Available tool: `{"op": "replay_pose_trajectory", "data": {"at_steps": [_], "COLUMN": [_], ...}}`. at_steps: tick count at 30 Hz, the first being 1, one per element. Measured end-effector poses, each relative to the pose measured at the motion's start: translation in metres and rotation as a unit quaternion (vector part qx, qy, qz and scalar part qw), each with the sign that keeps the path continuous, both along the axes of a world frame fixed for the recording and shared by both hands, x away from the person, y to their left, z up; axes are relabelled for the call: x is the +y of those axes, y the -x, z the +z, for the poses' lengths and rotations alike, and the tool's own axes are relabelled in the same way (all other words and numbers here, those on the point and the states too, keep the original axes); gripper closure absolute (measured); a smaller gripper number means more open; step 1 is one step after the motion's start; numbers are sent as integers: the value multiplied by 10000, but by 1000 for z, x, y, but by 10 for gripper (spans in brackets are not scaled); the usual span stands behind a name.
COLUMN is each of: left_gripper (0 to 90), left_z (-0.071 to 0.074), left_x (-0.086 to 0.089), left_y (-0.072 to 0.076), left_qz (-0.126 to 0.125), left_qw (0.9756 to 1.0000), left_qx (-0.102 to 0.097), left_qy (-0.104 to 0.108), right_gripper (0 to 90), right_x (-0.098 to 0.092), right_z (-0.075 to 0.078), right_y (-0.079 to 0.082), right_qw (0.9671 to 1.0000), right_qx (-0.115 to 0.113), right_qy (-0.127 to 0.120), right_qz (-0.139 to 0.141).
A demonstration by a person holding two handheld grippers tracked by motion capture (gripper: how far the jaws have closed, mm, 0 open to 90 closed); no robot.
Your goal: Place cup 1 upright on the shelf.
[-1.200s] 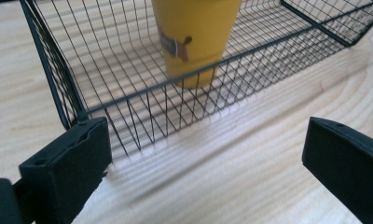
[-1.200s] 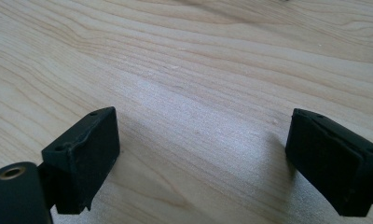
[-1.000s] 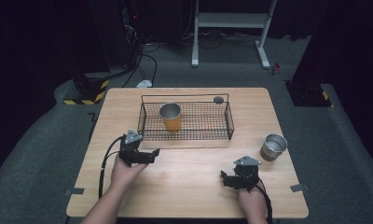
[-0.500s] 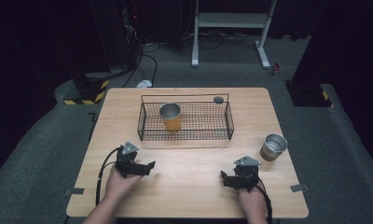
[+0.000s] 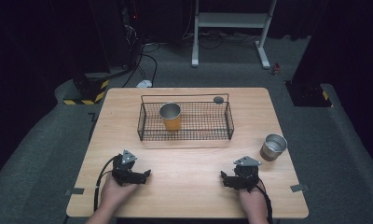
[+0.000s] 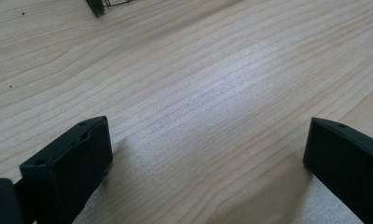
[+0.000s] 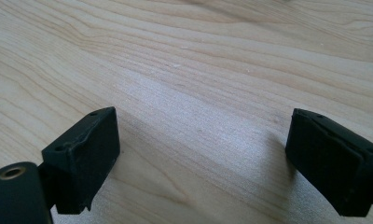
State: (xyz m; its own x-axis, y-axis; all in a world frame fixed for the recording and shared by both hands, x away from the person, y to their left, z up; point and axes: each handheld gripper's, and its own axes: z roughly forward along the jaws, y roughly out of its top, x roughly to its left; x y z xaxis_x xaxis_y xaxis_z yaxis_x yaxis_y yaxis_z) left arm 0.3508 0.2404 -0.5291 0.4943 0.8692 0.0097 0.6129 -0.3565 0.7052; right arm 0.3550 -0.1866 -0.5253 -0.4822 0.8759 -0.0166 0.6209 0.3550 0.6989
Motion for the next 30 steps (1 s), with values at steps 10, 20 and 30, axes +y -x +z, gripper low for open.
{"op": "replay_pose_trajectory", "data": {"at_steps": [10, 20, 30], "left_gripper": [8, 1, 1], "left_z": [-1, -2, -1], "left_x": [-2, -2, -2], "left_y": [3, 1, 1], "left_qz": [168, 214, 212], "left_qw": [9998, 9998, 9998], "left_qx": [-79, -27, -32], "left_qy": [-9, 48, 35], "right_gripper": [90, 133, 131], "right_x": [2, 0, -10], "right_z": [0, 7, 18], "right_y": [1, 5, 8], "right_qw": [10000, 9996, 9977], "right_qx": [8, -235, -590], "right_qy": [19, -49, -268], "right_qz": [-86, -131, -176]}}
